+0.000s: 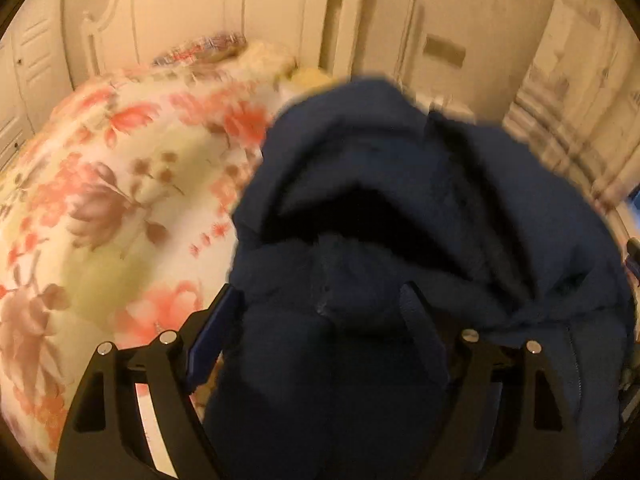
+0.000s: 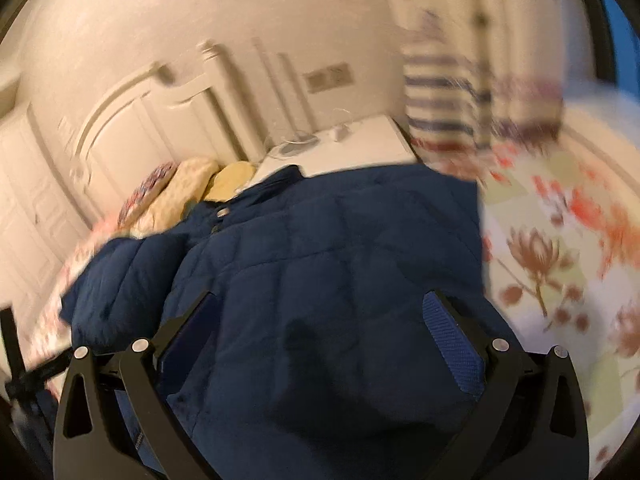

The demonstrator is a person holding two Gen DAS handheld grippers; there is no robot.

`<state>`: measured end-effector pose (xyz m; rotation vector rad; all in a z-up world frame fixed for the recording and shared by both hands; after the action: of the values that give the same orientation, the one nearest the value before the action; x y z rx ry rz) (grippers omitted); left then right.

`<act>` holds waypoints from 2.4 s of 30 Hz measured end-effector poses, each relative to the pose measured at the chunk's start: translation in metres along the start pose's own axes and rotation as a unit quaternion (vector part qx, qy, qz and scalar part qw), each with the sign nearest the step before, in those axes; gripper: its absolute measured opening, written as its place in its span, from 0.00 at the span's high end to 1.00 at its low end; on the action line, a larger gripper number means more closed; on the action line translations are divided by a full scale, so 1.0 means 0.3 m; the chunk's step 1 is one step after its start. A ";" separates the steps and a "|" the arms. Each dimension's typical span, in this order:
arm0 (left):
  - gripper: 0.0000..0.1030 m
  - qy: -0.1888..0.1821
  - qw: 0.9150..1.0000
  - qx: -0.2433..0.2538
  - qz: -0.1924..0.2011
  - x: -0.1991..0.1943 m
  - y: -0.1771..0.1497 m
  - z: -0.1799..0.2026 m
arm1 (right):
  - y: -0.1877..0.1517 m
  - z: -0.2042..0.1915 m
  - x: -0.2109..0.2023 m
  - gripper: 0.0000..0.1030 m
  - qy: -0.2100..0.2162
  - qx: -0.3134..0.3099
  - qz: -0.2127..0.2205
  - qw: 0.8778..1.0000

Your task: Fold large clothes

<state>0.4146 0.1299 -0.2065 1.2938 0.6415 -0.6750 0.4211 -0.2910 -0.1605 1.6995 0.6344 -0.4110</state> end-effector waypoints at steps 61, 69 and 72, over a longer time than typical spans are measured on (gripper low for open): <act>0.08 -0.046 0.998 -0.052 0.000 -0.002 -0.005 -0.055 | 0.020 0.077 -0.179 0.68 0.102 0.187 0.064 0.975; 0.08 -0.046 0.998 -0.052 0.000 -0.001 -0.005 -0.055 | -0.068 -0.032 -0.111 0.08 0.147 0.202 -0.033 0.968; 0.08 -0.047 0.998 -0.052 0.001 -0.002 -0.006 -0.054 | -0.066 -0.075 -0.119 0.04 0.131 0.174 -0.026 0.976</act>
<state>0.4120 0.1456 -0.2099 1.1598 0.5921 -0.6883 0.3793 -0.2732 -0.1498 2.0957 0.8370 -0.3516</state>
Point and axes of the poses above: each gripper's, at about its wrist camera, not at the fingertips, and x roughly the way its jaws point, z to its right, y to its top, the point moved 8 cm from there along x, roughly the way its jaws point, and after that the axes turned 4 degrees about -x, right-handed, at the moved point
